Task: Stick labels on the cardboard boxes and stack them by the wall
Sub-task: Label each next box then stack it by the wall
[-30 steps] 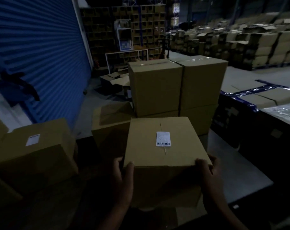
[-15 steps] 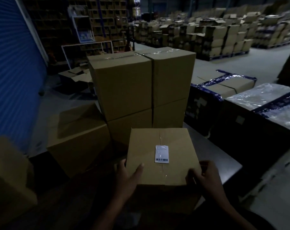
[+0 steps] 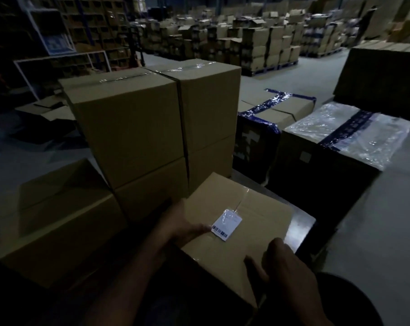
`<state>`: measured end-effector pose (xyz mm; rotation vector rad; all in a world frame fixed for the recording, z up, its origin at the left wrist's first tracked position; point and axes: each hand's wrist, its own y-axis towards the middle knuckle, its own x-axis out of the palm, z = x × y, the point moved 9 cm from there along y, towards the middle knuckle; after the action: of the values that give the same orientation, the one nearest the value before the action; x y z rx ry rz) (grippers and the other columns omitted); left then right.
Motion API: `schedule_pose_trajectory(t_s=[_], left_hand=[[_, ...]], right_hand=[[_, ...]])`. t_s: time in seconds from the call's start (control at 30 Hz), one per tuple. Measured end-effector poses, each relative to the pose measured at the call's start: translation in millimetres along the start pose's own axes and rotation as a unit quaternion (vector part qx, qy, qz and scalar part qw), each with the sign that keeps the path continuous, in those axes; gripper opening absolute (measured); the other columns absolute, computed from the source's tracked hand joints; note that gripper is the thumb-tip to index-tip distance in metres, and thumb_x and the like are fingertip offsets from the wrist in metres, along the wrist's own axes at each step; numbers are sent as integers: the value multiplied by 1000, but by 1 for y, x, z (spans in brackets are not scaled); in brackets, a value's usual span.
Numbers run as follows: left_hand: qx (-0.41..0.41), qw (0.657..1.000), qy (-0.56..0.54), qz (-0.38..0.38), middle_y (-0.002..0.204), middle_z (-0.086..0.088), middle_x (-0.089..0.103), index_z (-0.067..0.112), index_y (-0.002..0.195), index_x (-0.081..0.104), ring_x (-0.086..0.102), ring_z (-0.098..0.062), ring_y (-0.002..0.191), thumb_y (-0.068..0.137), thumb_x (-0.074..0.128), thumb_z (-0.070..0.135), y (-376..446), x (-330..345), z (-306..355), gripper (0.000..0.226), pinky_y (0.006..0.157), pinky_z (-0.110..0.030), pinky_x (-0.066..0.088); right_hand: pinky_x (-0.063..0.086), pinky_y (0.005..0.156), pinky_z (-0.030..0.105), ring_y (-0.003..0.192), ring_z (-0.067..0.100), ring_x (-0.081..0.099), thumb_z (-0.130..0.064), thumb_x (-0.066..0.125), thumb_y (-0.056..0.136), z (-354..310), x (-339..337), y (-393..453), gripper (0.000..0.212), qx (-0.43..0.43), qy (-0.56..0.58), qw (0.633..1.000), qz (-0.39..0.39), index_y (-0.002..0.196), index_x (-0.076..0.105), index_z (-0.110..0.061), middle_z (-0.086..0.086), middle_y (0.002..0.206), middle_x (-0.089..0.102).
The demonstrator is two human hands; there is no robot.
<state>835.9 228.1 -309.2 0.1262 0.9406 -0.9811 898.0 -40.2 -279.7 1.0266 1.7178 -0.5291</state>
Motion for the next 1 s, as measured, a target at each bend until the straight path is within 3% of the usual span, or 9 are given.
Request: schedule_pose_trajectory(t_s=[0.13, 0.2, 0.33, 0.4, 0.47, 0.53, 0.7, 0.83, 1.0], left_hand=[[44, 996, 24, -78, 144, -4, 48, 17, 148, 33, 48, -15, 113, 63, 92, 40, 30, 6, 30, 106, 94, -26, 39], [49, 994, 64, -71, 152, -7, 39, 14, 154, 24, 45, -22, 127, 63, 90, 45, 40, 11, 34, 116, 104, -30, 37], [42, 985, 164, 19, 163, -7, 15, 17, 157, 13, 18, -29, 149, 69, 76, 65, 34, 17, 30, 118, 119, -54, 17], [6, 980, 182, 79, 166, -2, 4, 17, 158, 5, 2, -23, 152, 70, 61, 81, 16, 16, 24, 122, 117, -63, 1], [-16, 968, 191, 160, 166, 0, 1, 17, 158, 4, -6, -20, 152, 65, 45, 94, -8, 12, 19, 128, 113, -68, -6], [-17, 964, 156, 213, 166, 1, 4, 19, 157, 10, -6, -18, 152, 61, 38, 99, -29, 15, 14, 128, 115, -64, -1], [54, 964, 17, 259, 161, -5, 21, 12, 150, 30, 5, -20, 149, 52, 48, 92, -27, 25, 16, 128, 120, -45, 21], [97, 972, 17, 213, 161, -2, 18, 12, 151, 27, 1, -15, 149, 53, 55, 90, 0, 34, 43, 129, 120, -35, 16], [83, 982, 79, 148, 166, 2, 3, 17, 156, 14, -6, -14, 151, 61, 63, 83, 31, 44, 66, 126, 123, -43, 10]], right_hand=[[28, 46, 20, 51, 6, 38, -69, 42, 85, -2, -5, 8, 48, -9, -50, 999, -13, 69, 21, -29, -8, 61, 42], [25, 45, 18, 52, 5, 36, -64, 49, 84, -3, -8, 20, 43, -36, -63, 997, 21, 69, 29, -29, -9, 60, 42], [36, 60, 19, 79, 3, 46, -46, 61, 84, -1, 10, 58, 16, -111, 15, 993, 25, 87, 50, -35, -17, 86, 47], [39, 72, 22, 87, 7, 45, -46, 56, 84, -3, 20, 79, 21, -145, 25, 989, 12, 97, 58, -31, -15, 94, 48], [35, 80, 24, 91, 5, 41, -53, 49, 80, -6, 29, 92, 35, -163, 36, 986, -3, 105, 59, -30, -15, 99, 48], [32, 82, 23, 94, 3, 37, -56, 46, 79, -10, 33, 99, 41, -171, 54, 984, -14, 109, 59, -31, -17, 101, 46], [33, 81, 23, 94, 4, 41, -53, 57, 79, -2, 31, 107, 34, -165, 77, 983, -17, 105, 62, -32, -17, 99, 46], [35, 77, 24, 92, 9, 46, -39, 70, 77, 24, 20, 112, 25, -119, 86, 989, 11, 99, 64, -29, -13, 95, 48], [35, 76, 26, 90, 10, 45, -54, 59, 75, 41, 15, 135, 39, -128, 72, 989, -14, 102, 63, -28, -10, 95, 50]])
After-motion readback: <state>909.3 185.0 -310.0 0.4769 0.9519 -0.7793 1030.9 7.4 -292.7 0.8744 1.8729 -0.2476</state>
